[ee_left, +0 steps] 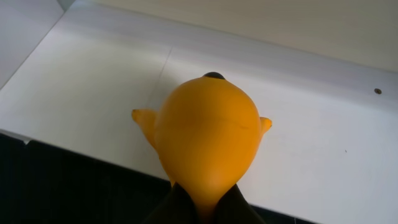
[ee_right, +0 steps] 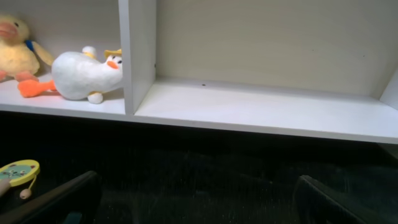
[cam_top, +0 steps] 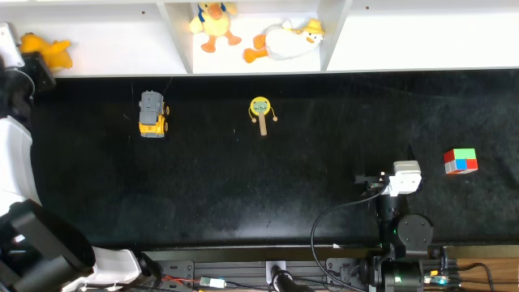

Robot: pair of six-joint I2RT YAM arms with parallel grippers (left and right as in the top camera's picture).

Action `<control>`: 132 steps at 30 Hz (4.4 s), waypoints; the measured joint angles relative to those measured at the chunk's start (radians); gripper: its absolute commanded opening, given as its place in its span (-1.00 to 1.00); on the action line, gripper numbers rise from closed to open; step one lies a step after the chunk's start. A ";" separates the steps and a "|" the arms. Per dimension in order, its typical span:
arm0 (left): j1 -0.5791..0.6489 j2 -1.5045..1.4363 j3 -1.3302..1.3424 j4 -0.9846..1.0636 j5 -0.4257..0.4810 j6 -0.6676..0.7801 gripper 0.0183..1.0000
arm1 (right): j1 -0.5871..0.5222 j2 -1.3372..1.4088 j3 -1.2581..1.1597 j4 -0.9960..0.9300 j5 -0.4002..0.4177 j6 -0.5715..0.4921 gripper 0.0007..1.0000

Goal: Store Toys

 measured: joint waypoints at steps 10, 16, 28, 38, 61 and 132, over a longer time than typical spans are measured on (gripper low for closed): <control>-0.014 0.038 0.011 0.042 0.000 0.000 -0.92 | 0.000 0.000 0.000 -0.001 0.000 0.000 1.00; -0.015 0.040 0.011 0.059 0.000 0.000 -0.85 | 0.000 0.000 0.000 0.000 0.000 -0.001 0.99; -0.046 0.045 0.011 0.106 0.000 0.000 0.89 | 0.000 0.000 0.000 0.000 0.000 0.000 0.99; -0.047 0.047 0.011 0.116 0.000 -0.004 0.99 | 0.000 0.000 0.000 0.000 0.000 0.000 0.99; -0.047 0.057 0.011 0.141 -0.005 -0.003 0.99 | 0.000 0.000 0.000 0.000 0.000 0.000 0.99; -0.343 -0.549 -0.652 -0.194 -0.033 -0.027 1.00 | 0.000 0.000 0.000 0.000 0.000 0.000 0.99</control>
